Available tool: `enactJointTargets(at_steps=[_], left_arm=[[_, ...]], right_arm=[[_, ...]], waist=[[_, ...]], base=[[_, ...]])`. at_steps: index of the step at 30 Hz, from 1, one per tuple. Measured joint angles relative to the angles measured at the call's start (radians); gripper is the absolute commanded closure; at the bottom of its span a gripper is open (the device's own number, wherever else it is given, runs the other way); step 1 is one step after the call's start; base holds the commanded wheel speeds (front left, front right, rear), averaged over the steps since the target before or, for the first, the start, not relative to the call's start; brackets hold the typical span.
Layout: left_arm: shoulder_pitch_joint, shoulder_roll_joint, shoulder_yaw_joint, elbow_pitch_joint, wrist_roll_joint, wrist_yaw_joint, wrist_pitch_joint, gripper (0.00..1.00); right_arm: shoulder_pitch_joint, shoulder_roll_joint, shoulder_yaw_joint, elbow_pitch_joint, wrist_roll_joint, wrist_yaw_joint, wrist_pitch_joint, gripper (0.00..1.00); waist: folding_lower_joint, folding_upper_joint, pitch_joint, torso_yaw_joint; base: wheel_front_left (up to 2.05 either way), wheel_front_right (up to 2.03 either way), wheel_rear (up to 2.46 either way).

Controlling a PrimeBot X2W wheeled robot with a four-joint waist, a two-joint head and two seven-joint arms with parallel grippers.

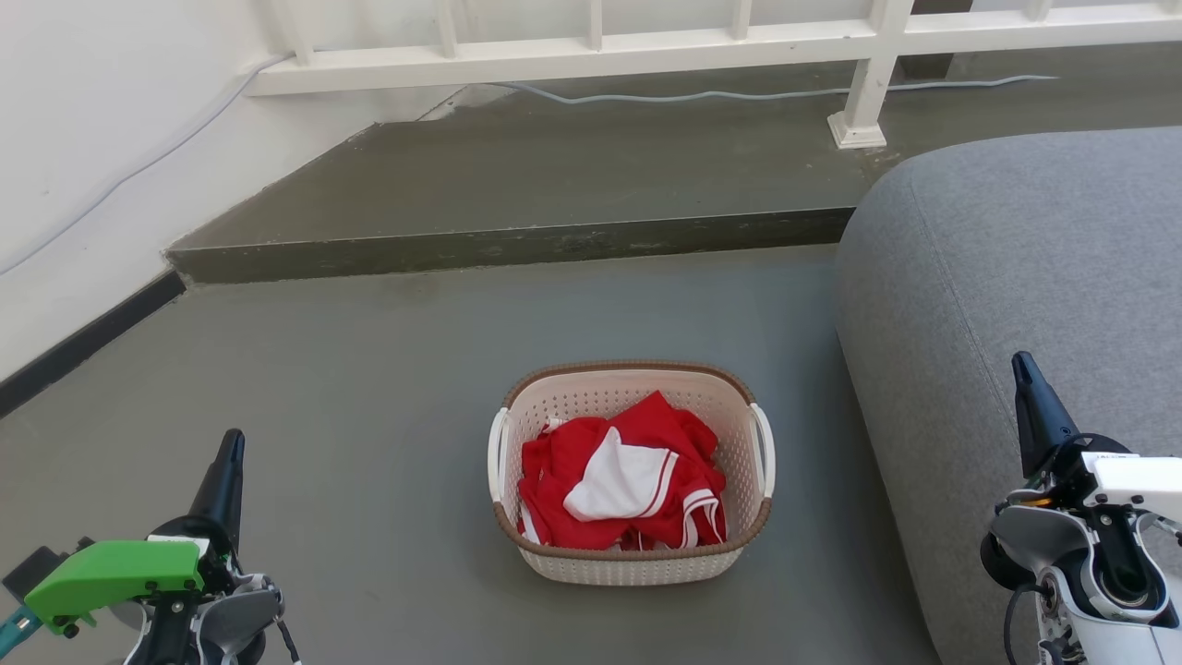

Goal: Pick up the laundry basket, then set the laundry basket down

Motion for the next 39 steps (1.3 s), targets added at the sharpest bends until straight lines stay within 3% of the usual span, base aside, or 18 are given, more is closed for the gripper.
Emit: enactJointTargets(at_steps=[39], left_arm=[[0.000,0.000,0.000,-0.002,0.000,0.000,0.000,1.00]], right_arm=[[0.001,0.000,0.000,-0.002,0.002,0.000,0.000,1.00]], waist=[[0.0000,0.0000,0.000,0.000]], base=[[0.00,0.00,0.00]])
